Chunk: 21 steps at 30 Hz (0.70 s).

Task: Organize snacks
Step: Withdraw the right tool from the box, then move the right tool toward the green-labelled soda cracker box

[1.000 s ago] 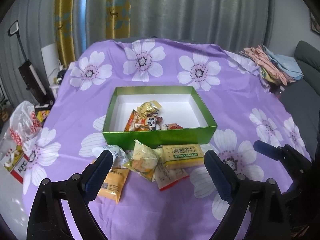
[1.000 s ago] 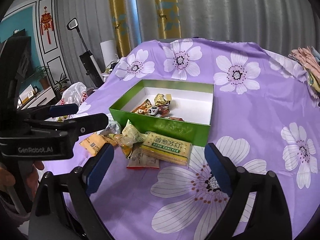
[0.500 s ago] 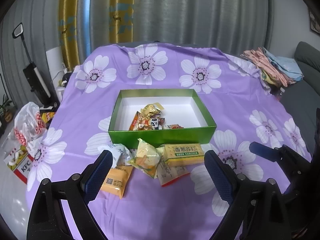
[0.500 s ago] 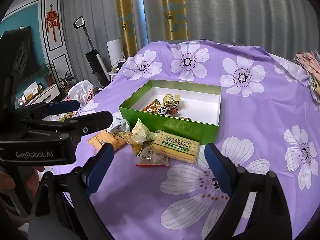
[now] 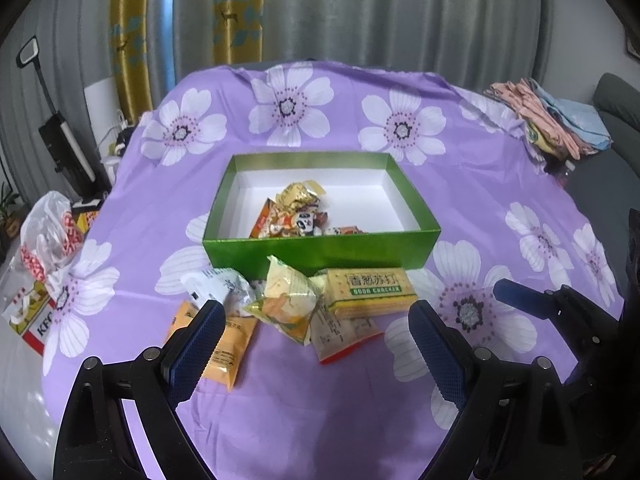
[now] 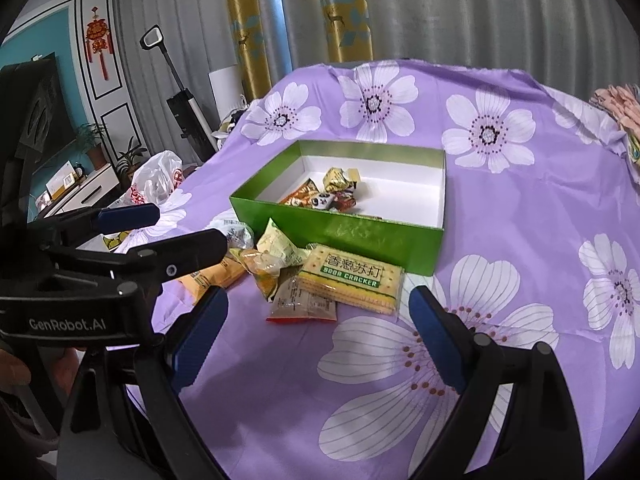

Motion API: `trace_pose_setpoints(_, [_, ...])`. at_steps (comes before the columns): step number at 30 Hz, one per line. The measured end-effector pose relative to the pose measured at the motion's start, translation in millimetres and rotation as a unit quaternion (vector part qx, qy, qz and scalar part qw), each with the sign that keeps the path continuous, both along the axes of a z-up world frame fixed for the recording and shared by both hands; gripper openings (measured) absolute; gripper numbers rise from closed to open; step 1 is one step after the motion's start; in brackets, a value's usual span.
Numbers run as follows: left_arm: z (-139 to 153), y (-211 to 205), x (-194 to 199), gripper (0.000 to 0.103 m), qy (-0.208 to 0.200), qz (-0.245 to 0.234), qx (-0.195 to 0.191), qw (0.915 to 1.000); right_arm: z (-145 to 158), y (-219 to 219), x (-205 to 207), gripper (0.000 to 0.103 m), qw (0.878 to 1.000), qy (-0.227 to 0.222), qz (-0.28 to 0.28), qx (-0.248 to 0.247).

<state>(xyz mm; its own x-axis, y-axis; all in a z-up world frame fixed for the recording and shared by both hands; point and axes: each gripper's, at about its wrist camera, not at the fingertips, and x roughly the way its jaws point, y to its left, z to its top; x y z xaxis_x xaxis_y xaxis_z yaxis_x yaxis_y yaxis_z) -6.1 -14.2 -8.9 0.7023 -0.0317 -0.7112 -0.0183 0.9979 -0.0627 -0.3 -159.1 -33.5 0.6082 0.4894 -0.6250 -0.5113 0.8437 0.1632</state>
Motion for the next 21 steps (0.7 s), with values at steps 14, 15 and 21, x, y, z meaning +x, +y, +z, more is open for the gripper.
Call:
trace_pose_setpoints(14, [-54,19,31,0.093,0.062,-0.016,-0.103,0.9926,-51,-3,36,0.092,0.998,0.059,-0.014,-0.007])
trace_pose_setpoints(15, [-58,20,33,0.093,0.064,-0.019,-0.114,0.9912,-54,-4,38,0.092,0.998,0.062,-0.016,-0.007])
trace_pose_setpoints(21, [-66,20,37,0.093,0.055,-0.051,-0.151,0.9857,-70,-9,49,0.089,0.997,0.079,-0.019,-0.003])
